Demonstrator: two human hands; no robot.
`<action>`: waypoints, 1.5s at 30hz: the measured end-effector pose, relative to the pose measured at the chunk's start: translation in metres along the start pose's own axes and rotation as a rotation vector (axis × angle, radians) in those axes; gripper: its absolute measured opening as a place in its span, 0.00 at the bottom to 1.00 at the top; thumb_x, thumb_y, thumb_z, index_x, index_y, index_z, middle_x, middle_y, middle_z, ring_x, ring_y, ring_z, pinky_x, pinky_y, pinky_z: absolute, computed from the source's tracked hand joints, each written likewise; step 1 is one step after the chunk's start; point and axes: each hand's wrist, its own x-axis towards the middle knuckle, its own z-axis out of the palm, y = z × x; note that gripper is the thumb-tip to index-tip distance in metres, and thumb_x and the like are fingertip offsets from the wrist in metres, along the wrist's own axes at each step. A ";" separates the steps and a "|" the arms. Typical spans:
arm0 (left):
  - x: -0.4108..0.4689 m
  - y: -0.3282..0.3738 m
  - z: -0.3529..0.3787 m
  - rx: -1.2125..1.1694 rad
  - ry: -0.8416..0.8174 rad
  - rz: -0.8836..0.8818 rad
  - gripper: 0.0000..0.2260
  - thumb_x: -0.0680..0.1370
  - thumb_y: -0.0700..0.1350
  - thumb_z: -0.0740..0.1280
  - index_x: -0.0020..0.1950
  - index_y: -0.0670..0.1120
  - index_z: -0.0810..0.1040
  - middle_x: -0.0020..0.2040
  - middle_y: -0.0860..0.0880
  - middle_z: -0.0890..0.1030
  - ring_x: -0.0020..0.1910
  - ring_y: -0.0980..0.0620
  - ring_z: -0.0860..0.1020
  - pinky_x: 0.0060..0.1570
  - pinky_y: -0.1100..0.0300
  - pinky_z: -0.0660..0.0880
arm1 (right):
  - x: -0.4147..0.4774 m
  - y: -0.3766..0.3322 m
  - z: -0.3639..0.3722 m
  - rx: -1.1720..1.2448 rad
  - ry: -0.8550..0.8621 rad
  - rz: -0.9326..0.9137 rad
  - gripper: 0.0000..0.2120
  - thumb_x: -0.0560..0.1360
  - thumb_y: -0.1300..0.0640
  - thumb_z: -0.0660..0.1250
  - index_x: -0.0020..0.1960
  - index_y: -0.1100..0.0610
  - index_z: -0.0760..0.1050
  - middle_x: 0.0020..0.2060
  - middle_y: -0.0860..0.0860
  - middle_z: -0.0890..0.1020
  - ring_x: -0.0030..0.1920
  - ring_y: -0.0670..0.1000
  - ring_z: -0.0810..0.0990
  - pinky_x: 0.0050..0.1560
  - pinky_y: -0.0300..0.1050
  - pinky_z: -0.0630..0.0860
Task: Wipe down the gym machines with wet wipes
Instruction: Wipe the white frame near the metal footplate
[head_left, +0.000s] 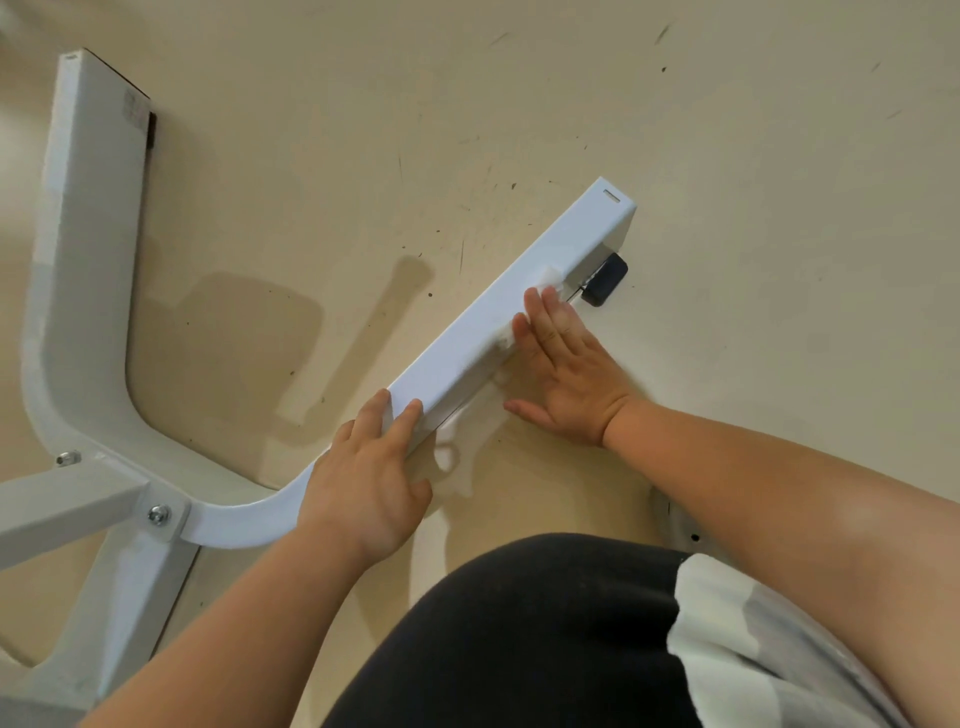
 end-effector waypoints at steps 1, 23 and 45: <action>-0.001 -0.002 0.000 -0.012 0.003 -0.001 0.34 0.79 0.54 0.63 0.82 0.56 0.52 0.82 0.50 0.47 0.77 0.45 0.59 0.72 0.54 0.63 | 0.000 -0.004 -0.002 0.000 -0.022 -0.006 0.51 0.79 0.34 0.62 0.82 0.58 0.32 0.82 0.57 0.39 0.82 0.62 0.41 0.81 0.61 0.48; -0.043 -0.065 0.059 -0.107 0.111 -0.180 0.40 0.75 0.59 0.65 0.81 0.61 0.45 0.82 0.49 0.47 0.76 0.44 0.53 0.70 0.47 0.64 | 0.127 -0.077 -0.124 -0.784 -1.237 -0.755 0.54 0.78 0.39 0.65 0.80 0.57 0.26 0.77 0.58 0.24 0.80 0.58 0.30 0.82 0.55 0.43; -0.080 -0.094 0.088 -0.372 0.122 -0.221 0.37 0.79 0.60 0.62 0.83 0.53 0.49 0.83 0.46 0.43 0.82 0.47 0.46 0.78 0.46 0.56 | 0.042 -0.274 -0.008 0.345 -0.521 0.560 0.47 0.81 0.31 0.49 0.80 0.60 0.29 0.77 0.53 0.23 0.75 0.49 0.20 0.77 0.47 0.27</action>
